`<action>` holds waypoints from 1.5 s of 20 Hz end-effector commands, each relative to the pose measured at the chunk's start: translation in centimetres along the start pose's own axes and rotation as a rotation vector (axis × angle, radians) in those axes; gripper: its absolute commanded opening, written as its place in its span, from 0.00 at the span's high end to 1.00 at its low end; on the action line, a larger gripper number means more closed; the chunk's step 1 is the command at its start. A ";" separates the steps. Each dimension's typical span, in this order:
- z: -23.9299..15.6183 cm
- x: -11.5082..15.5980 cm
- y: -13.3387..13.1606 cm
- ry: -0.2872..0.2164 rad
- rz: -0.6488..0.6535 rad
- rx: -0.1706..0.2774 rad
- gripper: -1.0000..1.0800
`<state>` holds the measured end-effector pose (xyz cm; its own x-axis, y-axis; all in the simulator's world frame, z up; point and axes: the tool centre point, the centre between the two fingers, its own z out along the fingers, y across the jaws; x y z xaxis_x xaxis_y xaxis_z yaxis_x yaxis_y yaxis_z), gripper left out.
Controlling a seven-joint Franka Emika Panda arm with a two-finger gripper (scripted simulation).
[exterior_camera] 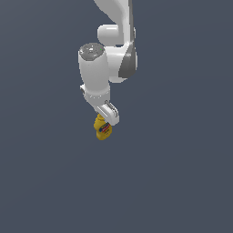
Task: Pick up the object and move it to a goal position.
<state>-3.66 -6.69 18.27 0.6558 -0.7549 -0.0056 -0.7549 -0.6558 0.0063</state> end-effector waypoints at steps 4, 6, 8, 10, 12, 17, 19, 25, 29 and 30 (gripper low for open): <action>-3.4 -1.1 -2.4 0.007 0.000 0.006 1.00; -4.8 -1.7 -3.4 0.007 0.000 0.006 1.00; -6.4 -2.3 -4.6 0.007 0.000 0.006 1.00; -8.0 -3.0 -5.8 0.007 0.000 0.006 1.00; -9.7 -3.7 -7.1 0.007 0.000 0.006 1.00; -13.9 -5.4 -10.4 0.007 0.000 0.006 1.00; -15.4 -6.0 -11.5 0.007 0.000 0.006 1.00; -19.3 -7.5 -14.6 0.006 0.000 0.006 1.00; -21.4 -8.3 -16.3 0.006 0.000 0.006 1.00; -21.9 -8.4 -16.7 0.006 0.000 0.006 1.00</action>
<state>3.26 10.01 38.83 0.6564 -0.7544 -0.0041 -0.7544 -0.6564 0.0072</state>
